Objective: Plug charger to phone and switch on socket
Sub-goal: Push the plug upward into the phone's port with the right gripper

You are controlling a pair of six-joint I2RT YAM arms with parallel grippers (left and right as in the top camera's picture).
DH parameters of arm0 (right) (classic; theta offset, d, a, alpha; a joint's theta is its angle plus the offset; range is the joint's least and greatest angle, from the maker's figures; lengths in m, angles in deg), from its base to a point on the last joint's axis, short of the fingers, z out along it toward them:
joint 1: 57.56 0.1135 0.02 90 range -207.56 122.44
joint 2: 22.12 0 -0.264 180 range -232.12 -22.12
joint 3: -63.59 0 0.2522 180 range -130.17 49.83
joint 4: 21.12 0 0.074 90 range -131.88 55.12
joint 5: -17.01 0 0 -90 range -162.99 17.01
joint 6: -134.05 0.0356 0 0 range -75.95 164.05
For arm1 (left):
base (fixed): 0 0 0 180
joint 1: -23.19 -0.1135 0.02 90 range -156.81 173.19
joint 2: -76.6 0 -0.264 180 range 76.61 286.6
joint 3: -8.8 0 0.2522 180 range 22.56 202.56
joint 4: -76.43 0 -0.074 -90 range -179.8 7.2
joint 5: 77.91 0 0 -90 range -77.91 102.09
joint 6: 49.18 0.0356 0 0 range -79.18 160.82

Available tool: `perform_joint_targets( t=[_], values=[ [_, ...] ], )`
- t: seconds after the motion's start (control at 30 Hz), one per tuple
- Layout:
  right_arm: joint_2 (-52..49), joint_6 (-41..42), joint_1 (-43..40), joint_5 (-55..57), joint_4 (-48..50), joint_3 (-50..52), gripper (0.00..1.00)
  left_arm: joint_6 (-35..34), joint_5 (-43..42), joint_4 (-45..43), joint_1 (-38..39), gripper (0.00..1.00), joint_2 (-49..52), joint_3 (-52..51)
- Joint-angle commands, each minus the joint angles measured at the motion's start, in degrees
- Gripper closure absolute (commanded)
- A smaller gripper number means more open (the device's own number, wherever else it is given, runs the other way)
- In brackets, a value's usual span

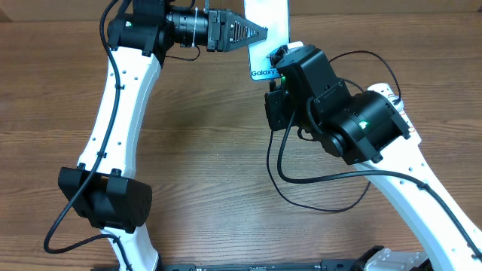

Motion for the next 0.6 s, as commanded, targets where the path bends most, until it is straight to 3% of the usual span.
perform_joint_targets(
  t=[0.0,0.57],
  values=[
    [0.8,0.0,0.2,0.0,0.4,-1.7,0.96,1.5,-1.3,-0.2,0.1,0.96,-0.4,0.7],
    [0.3,0.0,0.2,0.0,0.2,-1.7,0.96,1.5,0.0,-0.2,0.4,0.96,-0.4,0.7]
  ],
)
